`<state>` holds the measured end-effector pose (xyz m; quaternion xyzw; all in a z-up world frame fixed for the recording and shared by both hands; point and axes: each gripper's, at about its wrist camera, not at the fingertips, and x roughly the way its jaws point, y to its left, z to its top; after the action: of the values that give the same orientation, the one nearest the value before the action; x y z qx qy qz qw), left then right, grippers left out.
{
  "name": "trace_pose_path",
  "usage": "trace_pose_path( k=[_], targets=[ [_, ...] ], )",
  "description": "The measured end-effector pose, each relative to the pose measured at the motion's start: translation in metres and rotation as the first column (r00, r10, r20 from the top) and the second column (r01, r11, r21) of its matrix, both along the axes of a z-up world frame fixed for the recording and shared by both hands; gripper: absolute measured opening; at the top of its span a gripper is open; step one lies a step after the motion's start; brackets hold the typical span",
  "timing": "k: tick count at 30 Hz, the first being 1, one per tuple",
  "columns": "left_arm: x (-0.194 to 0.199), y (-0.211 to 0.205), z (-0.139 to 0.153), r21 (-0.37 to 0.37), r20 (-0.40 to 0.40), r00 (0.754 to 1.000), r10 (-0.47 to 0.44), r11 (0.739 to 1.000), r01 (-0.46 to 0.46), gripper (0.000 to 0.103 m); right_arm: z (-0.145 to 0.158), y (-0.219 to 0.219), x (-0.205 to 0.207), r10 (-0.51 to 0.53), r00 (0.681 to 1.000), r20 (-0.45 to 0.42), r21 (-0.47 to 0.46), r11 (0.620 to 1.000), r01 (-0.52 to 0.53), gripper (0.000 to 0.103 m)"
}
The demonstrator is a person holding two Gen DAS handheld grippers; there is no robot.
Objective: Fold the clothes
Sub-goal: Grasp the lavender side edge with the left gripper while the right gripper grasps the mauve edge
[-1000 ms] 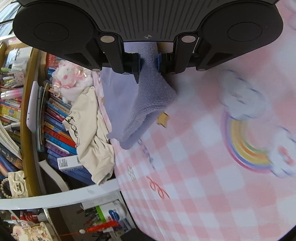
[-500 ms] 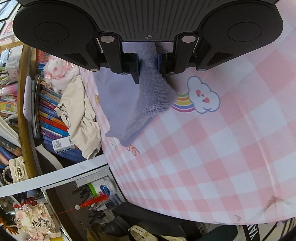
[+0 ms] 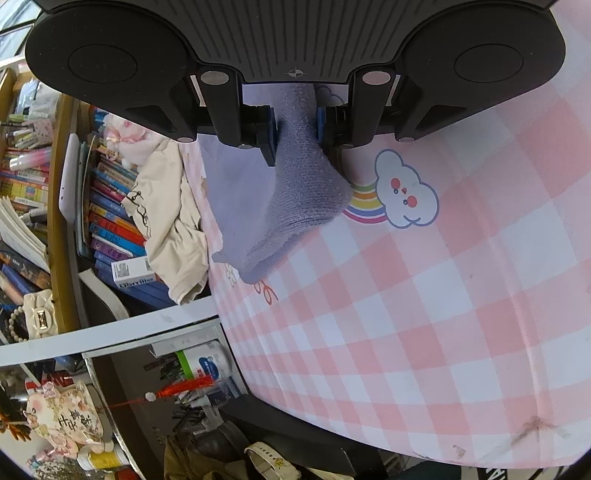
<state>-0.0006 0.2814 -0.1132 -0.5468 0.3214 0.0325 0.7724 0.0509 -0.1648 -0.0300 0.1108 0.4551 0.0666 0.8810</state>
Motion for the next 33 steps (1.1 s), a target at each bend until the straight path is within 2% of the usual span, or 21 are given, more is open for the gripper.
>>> trace_pose_path(
  k=[4, 6, 11, 14, 18, 20, 23, 26, 29, 31, 33],
  targets=[
    [-0.002, -0.003, 0.0, 0.0, -0.002, 1.0, 0.023, 1.0, -0.023, 0.02, -0.001, -0.012, 0.016, 0.002, 1.0, -0.003, 0.026, 1.0, -0.002, 0.038],
    [-0.003, -0.004, 0.001, 0.003, -0.004, 0.999, 0.036, 0.999, -0.036, 0.02, -0.002, -0.019, 0.022, 0.015, 1.0, -0.006, 0.052, 0.999, -0.015, 0.028],
    [-0.004, -0.014, 0.007, 0.055, -0.018, 0.997, 0.073, 0.996, -0.072, 0.02, -0.005, -0.027, 0.029, 0.08, 0.997, -0.015, 0.108, 0.991, -0.078, 0.018],
    [-0.003, -0.024, 0.013, 0.141, -0.01, 0.997, 0.076, 0.987, -0.073, 0.02, -0.01, -0.026, 0.034, 0.125, 0.992, -0.024, 0.111, 0.986, -0.122, 0.016],
    [0.003, -0.044, 0.03, 0.307, -0.036, 0.997, 0.062, 0.951, -0.048, 0.016, -0.014, -0.027, 0.037, 0.168, 0.986, -0.012, 0.119, 0.979, -0.166, 0.015],
    [0.005, -0.05, 0.04, 0.341, -0.033, 0.997, 0.063, 0.939, -0.048, 0.013, -0.017, -0.034, 0.038, 0.179, 0.984, -0.007, 0.15, 0.973, -0.176, 0.014],
    [0.002, -0.063, 0.066, 0.385, 0.041, 0.999, 0.026, 0.922, -0.04, 0.012, -0.021, -0.042, 0.04, 0.19, 0.982, -0.007, 0.192, 0.964, -0.185, 0.014],
    [0.0, -0.088, 0.101, 0.459, 0.121, 0.991, -0.053, 0.888, -0.008, 0.012, -0.022, -0.046, 0.041, 0.2, 0.98, -0.004, 0.212, 0.958, -0.195, 0.014],
    [0.0, -0.124, 0.134, 0.541, 0.184, 0.97, -0.161, 0.84, 0.037, 0.012, -0.024, -0.05, 0.043, 0.209, 0.978, -0.003, 0.23, 0.952, -0.202, 0.014],
    [0.001, -0.152, 0.152, 0.596, 0.203, 0.949, -0.241, 0.799, 0.076, 0.012, -0.025, -0.052, 0.044, 0.215, 0.977, -0.004, 0.247, 0.947, -0.207, 0.014],
    [0.001, -0.186, 0.165, 0.657, 0.197, 0.922, -0.334, 0.742, 0.129, 0.012, -0.027, -0.055, 0.046, 0.22, 0.975, -0.007, 0.266, 0.941, -0.211, 0.014]
  ],
)
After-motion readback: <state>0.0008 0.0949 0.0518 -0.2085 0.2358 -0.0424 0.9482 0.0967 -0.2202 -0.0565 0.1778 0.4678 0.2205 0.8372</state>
